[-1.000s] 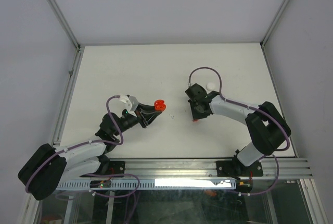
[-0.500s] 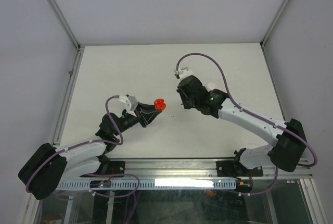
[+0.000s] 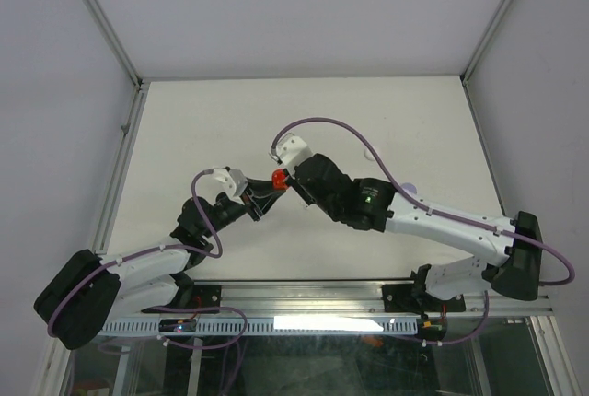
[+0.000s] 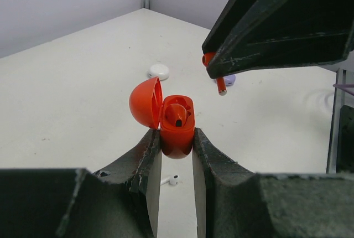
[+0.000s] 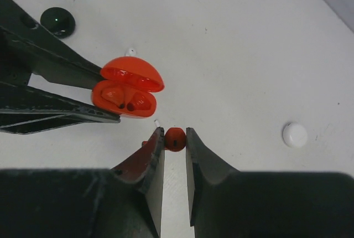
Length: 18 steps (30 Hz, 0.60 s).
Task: Insert the wireless bluetooth earbuds into the charging case
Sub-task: Place the earbud in the charging case.
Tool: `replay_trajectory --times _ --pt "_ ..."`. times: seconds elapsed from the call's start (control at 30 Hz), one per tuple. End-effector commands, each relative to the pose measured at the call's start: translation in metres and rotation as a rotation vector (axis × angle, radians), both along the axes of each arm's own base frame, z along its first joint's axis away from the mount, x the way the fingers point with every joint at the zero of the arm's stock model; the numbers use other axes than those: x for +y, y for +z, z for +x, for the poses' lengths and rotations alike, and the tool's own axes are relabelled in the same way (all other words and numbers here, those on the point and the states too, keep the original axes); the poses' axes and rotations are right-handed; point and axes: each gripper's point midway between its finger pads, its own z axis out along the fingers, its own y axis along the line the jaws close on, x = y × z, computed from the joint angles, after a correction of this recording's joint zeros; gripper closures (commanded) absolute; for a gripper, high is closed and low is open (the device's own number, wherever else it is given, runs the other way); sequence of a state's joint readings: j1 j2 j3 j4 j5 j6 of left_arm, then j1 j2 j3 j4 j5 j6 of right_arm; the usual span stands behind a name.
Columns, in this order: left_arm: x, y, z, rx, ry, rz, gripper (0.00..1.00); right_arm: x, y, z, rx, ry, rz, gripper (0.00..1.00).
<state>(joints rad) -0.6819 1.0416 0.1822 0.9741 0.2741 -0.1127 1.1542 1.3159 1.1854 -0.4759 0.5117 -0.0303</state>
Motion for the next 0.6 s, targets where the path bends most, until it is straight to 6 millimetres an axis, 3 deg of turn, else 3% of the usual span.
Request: replay_trajectory --times 0.0,0.57 --pt "-0.003 0.028 -0.002 -0.121 -0.015 -0.021 1.0 0.016 0.041 0.004 -0.161 0.031 0.018 0.82" --pt "-0.009 0.031 -0.011 -0.114 -0.07 -0.027 1.0 0.032 0.044 0.002 -0.223 0.061 -0.023 0.82"
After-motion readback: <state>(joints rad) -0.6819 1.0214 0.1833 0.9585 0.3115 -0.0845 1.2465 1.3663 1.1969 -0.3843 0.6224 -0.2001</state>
